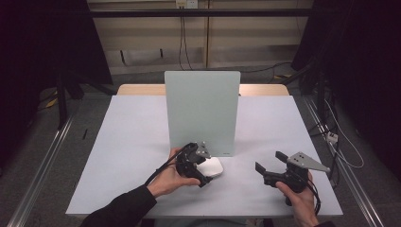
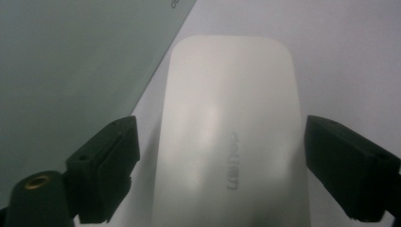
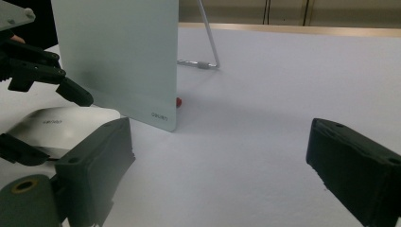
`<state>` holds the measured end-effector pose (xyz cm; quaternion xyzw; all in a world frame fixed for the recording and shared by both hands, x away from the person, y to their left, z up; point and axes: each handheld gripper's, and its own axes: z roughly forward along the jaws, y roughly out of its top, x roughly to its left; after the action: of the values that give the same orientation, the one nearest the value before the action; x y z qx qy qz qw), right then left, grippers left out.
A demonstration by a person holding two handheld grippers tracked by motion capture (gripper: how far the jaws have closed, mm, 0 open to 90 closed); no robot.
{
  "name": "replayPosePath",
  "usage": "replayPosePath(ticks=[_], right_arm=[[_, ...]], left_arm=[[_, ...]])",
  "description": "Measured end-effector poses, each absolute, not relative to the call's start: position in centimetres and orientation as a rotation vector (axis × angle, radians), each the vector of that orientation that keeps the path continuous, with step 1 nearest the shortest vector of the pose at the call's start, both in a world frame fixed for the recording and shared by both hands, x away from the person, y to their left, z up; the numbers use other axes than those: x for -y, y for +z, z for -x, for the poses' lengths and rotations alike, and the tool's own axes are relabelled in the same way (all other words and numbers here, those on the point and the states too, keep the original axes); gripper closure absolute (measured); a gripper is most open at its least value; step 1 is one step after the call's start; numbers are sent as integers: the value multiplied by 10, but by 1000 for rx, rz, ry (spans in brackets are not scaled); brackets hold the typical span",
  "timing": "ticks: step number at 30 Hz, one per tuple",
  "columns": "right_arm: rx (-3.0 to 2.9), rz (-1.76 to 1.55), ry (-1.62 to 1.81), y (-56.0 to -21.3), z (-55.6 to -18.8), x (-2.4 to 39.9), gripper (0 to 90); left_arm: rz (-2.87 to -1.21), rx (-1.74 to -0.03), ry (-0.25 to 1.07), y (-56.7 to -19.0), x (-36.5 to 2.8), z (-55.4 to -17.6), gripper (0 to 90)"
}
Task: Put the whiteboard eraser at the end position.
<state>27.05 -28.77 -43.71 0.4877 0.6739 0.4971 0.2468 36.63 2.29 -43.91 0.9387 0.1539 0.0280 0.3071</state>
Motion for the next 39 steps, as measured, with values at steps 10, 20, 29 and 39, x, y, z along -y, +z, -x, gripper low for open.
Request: replayPosePath(ticks=[10, 20, 29, 39], right_arm=[[-1836, -1331, 1363, -437, -271, 287, 80], [-1837, -1333, 1364, -437, -271, 288, 80], [-1835, -1333, 1357, -437, -271, 287, 79], [-1831, -1332, 1354, -436, -269, 287, 79]], left_arm=[[-2296, -409, 137, -417, -39, -368, 62], [-2149, -479, 188, -400, -58, -368, 56], [-2058, -569, 245, -394, -86, -368, 65], [-2017, -609, 310, -388, -116, -363, 65]])
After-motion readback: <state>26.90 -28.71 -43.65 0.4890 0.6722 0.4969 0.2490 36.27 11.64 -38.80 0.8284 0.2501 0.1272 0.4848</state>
